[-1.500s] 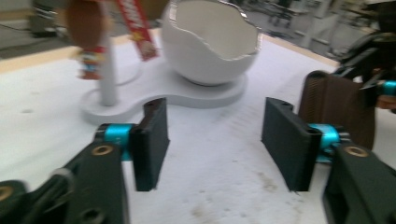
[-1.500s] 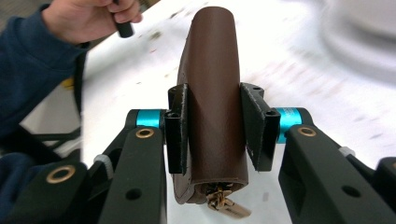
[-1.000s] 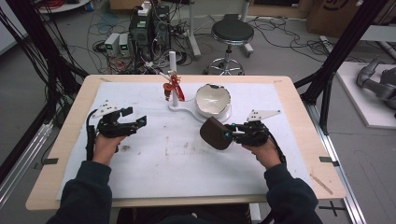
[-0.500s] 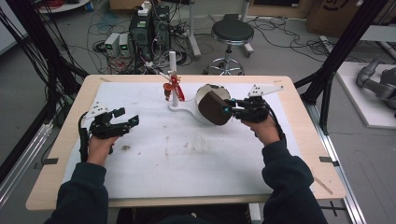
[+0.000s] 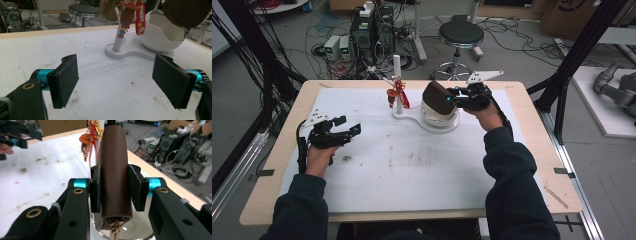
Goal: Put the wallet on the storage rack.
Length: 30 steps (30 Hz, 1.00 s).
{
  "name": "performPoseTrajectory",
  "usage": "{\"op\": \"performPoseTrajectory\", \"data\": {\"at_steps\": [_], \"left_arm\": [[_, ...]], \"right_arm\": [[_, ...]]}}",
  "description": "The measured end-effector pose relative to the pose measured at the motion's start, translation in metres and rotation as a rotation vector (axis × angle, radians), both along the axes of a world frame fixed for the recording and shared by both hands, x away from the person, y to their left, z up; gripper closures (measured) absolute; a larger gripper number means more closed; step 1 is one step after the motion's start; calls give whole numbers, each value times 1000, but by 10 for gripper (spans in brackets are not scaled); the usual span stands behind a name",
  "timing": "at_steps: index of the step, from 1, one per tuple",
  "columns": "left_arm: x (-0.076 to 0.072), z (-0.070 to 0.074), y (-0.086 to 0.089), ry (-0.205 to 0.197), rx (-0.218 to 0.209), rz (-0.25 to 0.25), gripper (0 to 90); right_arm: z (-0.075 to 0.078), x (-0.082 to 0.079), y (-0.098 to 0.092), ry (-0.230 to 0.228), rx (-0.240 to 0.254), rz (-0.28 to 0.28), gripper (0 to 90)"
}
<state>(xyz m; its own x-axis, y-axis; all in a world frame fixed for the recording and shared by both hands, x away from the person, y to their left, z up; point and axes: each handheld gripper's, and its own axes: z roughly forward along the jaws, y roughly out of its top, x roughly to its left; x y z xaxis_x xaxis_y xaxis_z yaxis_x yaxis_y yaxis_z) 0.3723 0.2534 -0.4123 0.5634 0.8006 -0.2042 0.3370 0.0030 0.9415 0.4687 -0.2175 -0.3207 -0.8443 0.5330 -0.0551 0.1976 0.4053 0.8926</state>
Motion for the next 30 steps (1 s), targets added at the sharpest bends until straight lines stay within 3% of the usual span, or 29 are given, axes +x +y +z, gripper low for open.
{"op": "performPoseTrajectory", "data": {"at_steps": [11, 25, 27, 29, 30], "left_arm": [[1, -1, 0, 6, 1, -4, 211], [1, -2, -1, 15, -3, -10, 211], [1, -2, -1, 16, -1, -13, 211], [1, -2, -1, 17, 0, -13, 211], [2, -2, -1, 17, 1, -14, 211]], "right_arm": [[-17, 18, 0, -33, -90, -11, 663], [-41, 28, 11, 1, -255, -17, 654], [-42, 30, 12, 11, -257, -21, 633], [-41, 29, 11, 19, -217, -44, 586], [-40, 29, 9, 3, -200, -44, 573]]}}
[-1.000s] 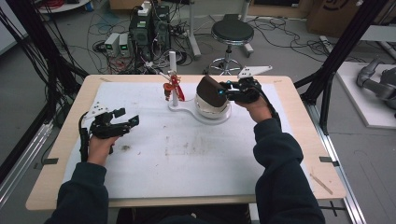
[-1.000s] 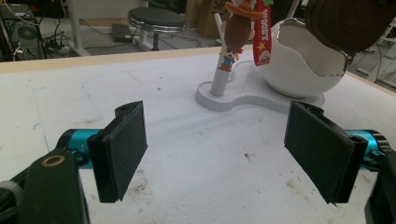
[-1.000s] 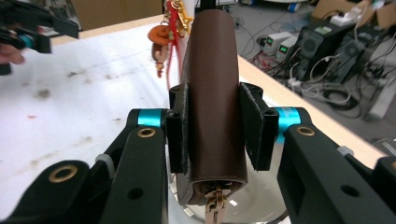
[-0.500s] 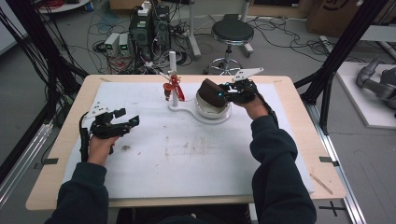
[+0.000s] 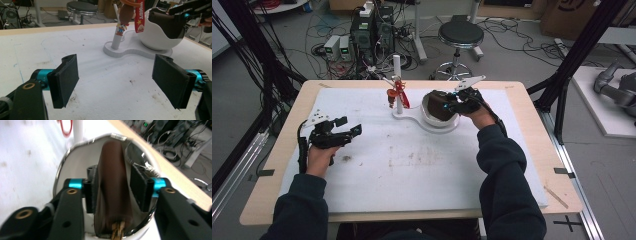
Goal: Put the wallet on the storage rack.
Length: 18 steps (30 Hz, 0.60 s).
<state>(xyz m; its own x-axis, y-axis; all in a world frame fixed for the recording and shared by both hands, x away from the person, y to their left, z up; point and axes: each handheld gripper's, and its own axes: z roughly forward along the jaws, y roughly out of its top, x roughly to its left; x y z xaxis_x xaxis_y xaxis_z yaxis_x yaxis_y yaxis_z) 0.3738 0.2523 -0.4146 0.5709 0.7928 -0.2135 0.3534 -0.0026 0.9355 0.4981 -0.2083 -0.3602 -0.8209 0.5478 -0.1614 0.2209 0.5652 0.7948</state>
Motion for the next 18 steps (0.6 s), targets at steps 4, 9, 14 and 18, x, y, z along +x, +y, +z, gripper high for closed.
{"op": "performPoseTrajectory", "data": {"at_steps": [4, 9, 14, 18], "left_arm": [[0, 0, 1, -6, -1, 5, 211], [-1, 2, 3, -27, -3, 15, 193], [-2, 3, 3, -70, 39, -1, 176], [-2, 3, 1, -61, 30, -7, 175]], "right_arm": [[9, -9, -10, 4, 53, -27, 521], [17, -23, -31, 44, 93, -84, 405], [12, -47, -55, 48, 143, -136, 329], [2, -69, -75, 54, 191, -173, 304]]}}
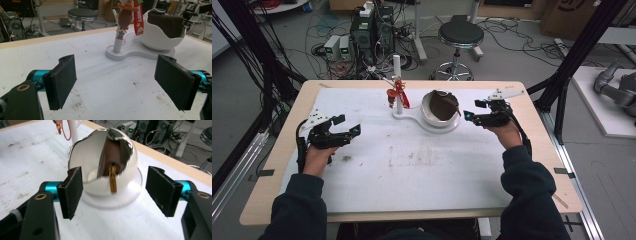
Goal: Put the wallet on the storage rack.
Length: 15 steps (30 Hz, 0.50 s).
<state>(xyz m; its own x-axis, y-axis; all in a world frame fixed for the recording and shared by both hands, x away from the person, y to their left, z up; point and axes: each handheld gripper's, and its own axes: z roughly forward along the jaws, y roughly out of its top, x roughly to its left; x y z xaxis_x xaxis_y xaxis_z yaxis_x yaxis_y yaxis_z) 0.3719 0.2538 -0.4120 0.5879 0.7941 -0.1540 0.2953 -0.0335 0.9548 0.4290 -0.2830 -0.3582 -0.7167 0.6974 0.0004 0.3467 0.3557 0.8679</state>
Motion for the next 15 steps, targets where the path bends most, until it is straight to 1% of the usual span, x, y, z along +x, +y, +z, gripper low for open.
{"op": "performPoseTrajectory", "data": {"at_steps": [2, 3, 6, 7, 10, 12, 15], "left_arm": [[0, 0, 0, 7, -10, 5, 175], [0, 0, -1, 7, -14, 5, 175], [0, 1, 0, 1, -17, 13, 175], [0, 1, 0, -2, -19, 18, 175], [-1, 2, 2, -14, -21, 29, 176], [-1, 2, 3, -13, -23, 26, 178], [-2, 2, 2, -14, -13, 22, 179]], "right_arm": [[-7, -12, -9, 6, 12, -28, 284], [-11, -17, -13, 9, 9, -39, 282], [-21, -32, -22, 15, 3, -71, 264], [-24, -35, -25, 15, 10, -84, 259], [-31, -44, -34, 9, 24, -132, 222], [-34, -47, -38, 2, 37, -147, 220], [-39, -53, -45, -4, 39, -180, 220]]}}
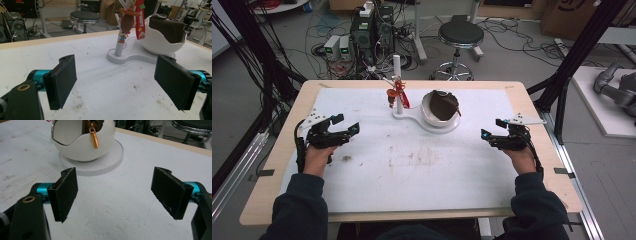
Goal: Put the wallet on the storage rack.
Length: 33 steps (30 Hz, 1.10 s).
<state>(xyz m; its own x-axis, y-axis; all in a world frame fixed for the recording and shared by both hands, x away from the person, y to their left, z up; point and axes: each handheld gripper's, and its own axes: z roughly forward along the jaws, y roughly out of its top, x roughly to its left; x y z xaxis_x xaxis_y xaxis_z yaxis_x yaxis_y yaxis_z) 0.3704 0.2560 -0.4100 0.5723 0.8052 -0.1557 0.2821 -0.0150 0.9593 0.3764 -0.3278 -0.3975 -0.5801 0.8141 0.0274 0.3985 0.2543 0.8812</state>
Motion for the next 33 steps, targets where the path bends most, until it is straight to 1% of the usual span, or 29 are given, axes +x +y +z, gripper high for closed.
{"op": "performPoseTrajectory", "data": {"at_steps": [4, 6, 8, 10, 15, 18, 25, 28, 33], "left_arm": [[0, 0, -2, 1, 10, -9, 179], [-1, 0, -2, 0, 10, -12, 179], [-2, 0, -3, -3, 14, -13, 179], [-3, 0, -3, -5, 12, -15, 179], [-4, -1, -5, -5, 21, -16, 179], [-5, 0, -5, -10, 19, -20, 179], [-4, -2, -7, -2, 30, -28, 179], [-4, -2, -8, 0, 26, -26, 179], [-4, -3, -8, 5, 27, -26, 179]], "right_arm": [[-4, -4, -6, 3, -7, -12, 220], [-4, -5, -8, 1, -7, -27, 220], [-3, -6, -9, -1, -4, -34, 220], [-3, -8, -9, -6, -13, -34, 220], [-3, -12, -10, -15, -10, -40, 220], [-2, -14, -11, -22, -5, -47, 220], [-3, -14, -9, -16, -23, -41, 220], [-4, -13, -8, -20, -31, -38, 220], [-4, -14, -9, -20, -29, -38, 220]]}}
